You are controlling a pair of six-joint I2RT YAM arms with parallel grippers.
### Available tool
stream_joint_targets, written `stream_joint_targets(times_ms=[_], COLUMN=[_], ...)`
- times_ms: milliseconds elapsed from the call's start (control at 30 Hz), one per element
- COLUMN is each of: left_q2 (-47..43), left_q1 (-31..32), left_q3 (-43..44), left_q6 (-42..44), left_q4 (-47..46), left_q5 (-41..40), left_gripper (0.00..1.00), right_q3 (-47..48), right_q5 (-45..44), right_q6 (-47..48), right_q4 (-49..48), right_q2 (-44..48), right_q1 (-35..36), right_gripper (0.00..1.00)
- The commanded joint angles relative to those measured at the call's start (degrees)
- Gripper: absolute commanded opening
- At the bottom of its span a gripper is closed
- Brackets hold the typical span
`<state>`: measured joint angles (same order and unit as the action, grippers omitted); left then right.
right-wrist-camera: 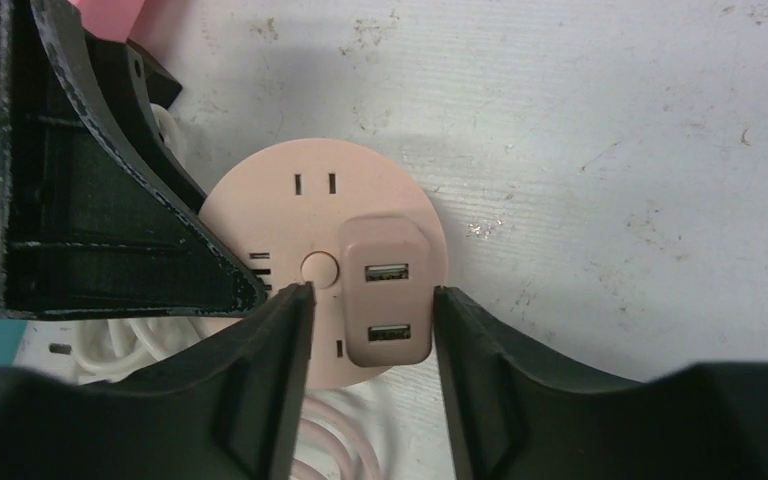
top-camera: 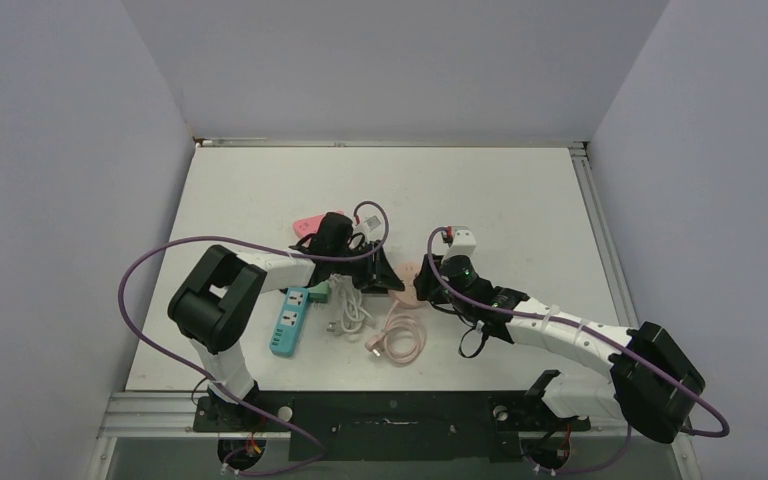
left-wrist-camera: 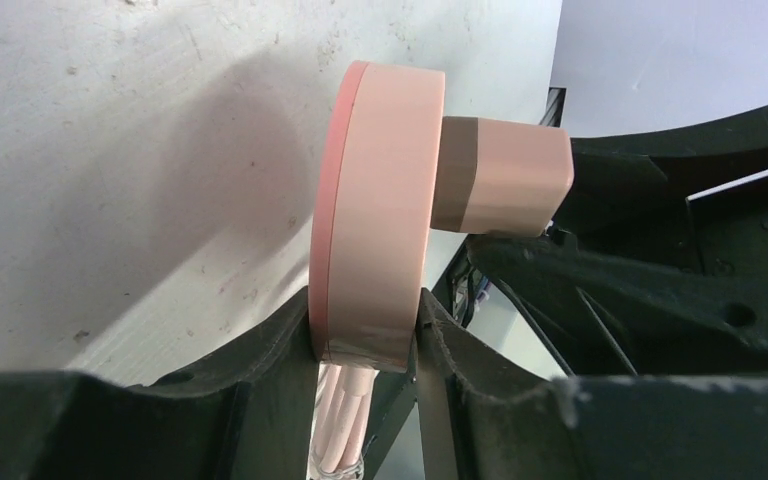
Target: Pull the plug off the socket
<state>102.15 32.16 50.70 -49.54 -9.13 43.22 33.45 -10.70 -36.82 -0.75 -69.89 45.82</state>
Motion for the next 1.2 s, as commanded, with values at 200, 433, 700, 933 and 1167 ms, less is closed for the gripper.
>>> stream_joint_targets(times_ms=[200, 433, 700, 933, 1167], left_q2=[0.2, 0.2, 0.2, 0.2, 0.5], left_q1=[0.1, 0.1, 0.1, 0.1, 0.1], left_q3=[0.1, 0.1, 0.2, 0.2, 0.4], left_q6=[-0.1, -0.1, 0.0, 0.0, 0.1], left_q4=[-1.9, -1.8, -2.0, -2.0, -1.3], left_q5=[-0.9, -0.9, -0.5, -0.4, -0.8], left_gripper=[0.0, 0.0, 0.0, 0.0, 0.0], right_q3=[1.9, 1.5, 2.8, 2.4, 2.6], right_q5=[-1.9, -2.4, -1.1, -0.5, 1.2], right_q6=[0.2, 0.4, 1.8, 1.8, 3.1], right_q4=[-1.8, -1.9, -2.2, -3.5, -3.9], right_q2=[1.5, 0.6, -2.1, -1.7, -1.1], right_q1=[0.4, 0.3, -0.1, -0.1, 0.7], right_gripper=[0.55, 0.52, 0.47, 0.42, 0.38])
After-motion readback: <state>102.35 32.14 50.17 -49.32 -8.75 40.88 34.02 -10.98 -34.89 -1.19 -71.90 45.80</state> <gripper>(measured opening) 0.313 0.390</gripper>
